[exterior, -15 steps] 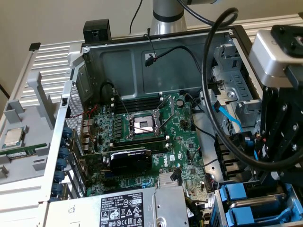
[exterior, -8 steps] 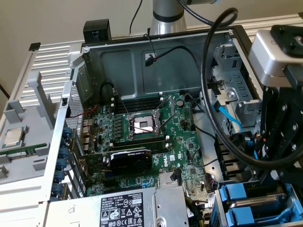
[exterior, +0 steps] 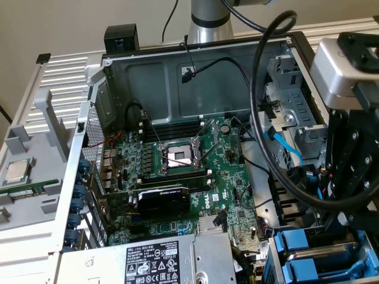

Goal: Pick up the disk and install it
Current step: 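Insert the first disk wire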

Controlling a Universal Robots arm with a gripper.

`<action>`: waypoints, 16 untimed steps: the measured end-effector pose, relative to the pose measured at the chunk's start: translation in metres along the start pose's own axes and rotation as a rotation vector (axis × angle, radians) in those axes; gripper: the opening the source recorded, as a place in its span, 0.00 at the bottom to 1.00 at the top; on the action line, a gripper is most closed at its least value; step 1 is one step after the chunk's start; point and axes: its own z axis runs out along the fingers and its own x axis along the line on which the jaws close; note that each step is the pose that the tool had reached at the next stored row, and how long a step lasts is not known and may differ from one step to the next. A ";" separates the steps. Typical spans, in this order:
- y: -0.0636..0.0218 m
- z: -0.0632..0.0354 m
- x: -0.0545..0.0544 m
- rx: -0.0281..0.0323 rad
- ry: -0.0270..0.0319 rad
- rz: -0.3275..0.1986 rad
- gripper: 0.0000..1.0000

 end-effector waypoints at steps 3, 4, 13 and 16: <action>0.0004 0.0002 0.000 -0.0001 -0.0006 0.004 0.17; 0.0005 0.0003 0.000 -0.0001 -0.0007 0.006 0.17; 0.0003 0.0012 0.000 -0.0002 -0.0019 0.013 0.17; 0.0003 0.0014 0.000 -0.0002 -0.0020 0.014 0.17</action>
